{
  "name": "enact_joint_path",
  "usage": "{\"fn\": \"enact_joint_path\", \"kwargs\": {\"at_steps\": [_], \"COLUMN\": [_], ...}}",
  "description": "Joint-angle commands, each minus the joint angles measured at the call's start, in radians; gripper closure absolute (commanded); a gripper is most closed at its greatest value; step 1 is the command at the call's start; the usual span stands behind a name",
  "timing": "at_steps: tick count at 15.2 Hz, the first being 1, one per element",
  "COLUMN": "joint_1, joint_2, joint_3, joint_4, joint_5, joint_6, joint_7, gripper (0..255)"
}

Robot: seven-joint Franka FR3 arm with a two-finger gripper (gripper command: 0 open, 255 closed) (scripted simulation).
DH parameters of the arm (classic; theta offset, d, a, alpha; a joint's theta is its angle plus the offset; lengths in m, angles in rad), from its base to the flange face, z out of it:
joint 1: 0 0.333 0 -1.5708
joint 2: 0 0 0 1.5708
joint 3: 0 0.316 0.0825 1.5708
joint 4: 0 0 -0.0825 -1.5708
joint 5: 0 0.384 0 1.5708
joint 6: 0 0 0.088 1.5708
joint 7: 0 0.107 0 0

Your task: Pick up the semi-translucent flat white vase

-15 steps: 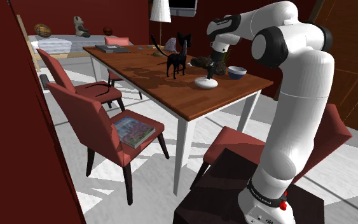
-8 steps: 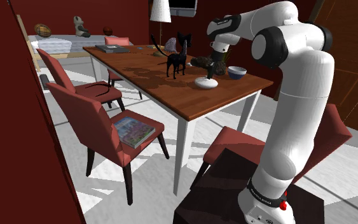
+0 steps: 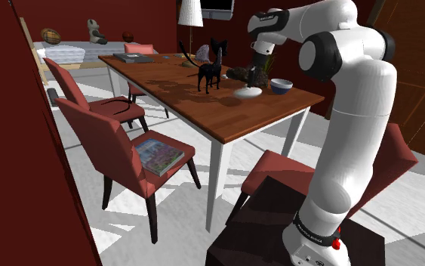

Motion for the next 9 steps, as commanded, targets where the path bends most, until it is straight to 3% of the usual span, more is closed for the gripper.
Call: {"fn": "enact_joint_path", "kwargs": {"at_steps": [1, 9], "joint_1": [-0.004, -0.020], "joint_2": [0.006, 0.025], "joint_3": [-0.001, -0.004], "joint_4": [0.035, 0.142], "joint_5": [0.002, 0.012], "joint_6": [-0.029, -0.120], "joint_7": [0.003, 0.011], "gripper": [255, 255]}}
